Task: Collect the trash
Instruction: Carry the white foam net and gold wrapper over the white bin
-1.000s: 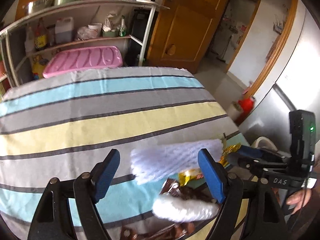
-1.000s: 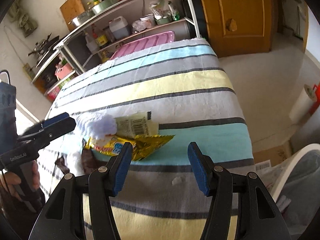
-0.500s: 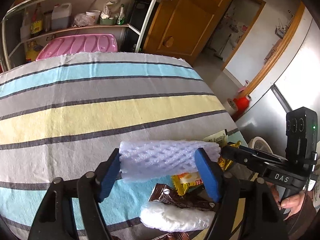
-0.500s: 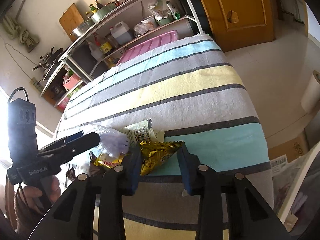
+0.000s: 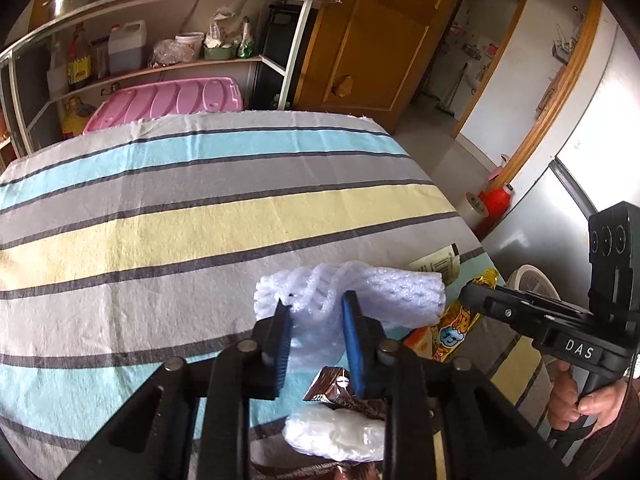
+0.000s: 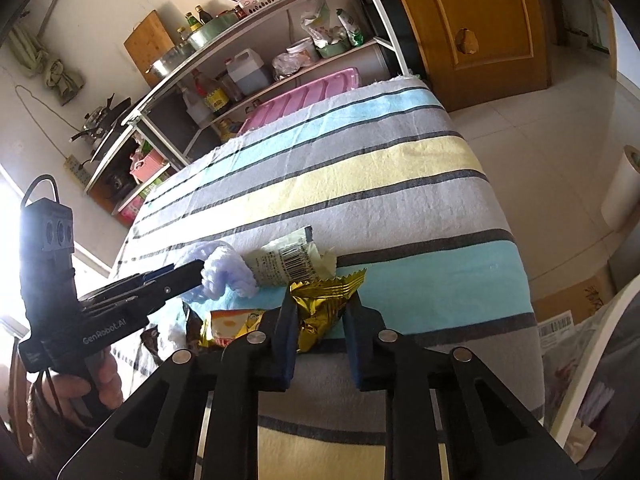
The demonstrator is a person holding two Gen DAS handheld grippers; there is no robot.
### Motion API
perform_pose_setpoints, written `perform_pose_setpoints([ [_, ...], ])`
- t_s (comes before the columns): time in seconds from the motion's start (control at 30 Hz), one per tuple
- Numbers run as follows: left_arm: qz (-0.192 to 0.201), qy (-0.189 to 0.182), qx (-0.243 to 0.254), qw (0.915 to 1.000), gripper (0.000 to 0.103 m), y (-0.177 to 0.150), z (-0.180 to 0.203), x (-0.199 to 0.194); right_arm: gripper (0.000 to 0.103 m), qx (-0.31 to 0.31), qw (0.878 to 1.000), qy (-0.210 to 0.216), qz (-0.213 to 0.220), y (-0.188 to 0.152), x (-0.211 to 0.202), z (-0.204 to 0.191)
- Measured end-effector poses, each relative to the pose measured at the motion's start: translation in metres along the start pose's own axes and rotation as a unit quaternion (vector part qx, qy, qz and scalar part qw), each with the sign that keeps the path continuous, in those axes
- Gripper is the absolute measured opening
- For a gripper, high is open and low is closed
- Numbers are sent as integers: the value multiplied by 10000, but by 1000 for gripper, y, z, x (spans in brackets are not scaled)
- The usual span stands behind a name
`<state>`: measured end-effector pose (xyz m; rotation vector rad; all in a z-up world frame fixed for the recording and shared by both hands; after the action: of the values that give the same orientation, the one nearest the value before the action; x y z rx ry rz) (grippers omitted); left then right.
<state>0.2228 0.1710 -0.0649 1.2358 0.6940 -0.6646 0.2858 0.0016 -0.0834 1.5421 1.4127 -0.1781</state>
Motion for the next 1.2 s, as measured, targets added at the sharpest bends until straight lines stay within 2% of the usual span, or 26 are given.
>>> perform_pose_setpoints([
  [0.07,28,6,-27,10000,23,-2,1,-2,20,-17,10000,5,26,-1,-4,-1],
  [0.17,-19,-182,-110,9998,23,-8,5,-6,20,-81,10000,-3,57,-4,-11,-1],
  [0.33,-74,-272,281,9992,23,-26,26,-16,20,-49,9999,-43,119,-12,-26,2],
  [0.53,-28,-583,252,9980,23,-41,37,-35,20,-111,9995,-196,226,-22,-48,4],
  [0.6,34,-595,187,9980,23,-41,36,-41,20,-183,9988,-323,310,-25,-56,4],
  [0.97,350,-660,213,9970,23,-38,50,-68,20,-111,9964,-363,763,-37,-107,8],
  [1.2,616,-563,209,9963,23,-27,56,-88,20,-28,9941,-340,1031,-42,-135,11],
])
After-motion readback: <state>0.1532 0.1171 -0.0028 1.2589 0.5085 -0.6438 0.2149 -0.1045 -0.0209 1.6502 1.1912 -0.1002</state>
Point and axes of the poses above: each gripper's, at about its wrist camera, not at the fingertips, and x roughly the way its jaws point, z to its right, y to its top, the point moved 4 cm from there along x, roughly the way its jaws point, and after that the axes turned 6 degrees about y, right-handed, at the moved point
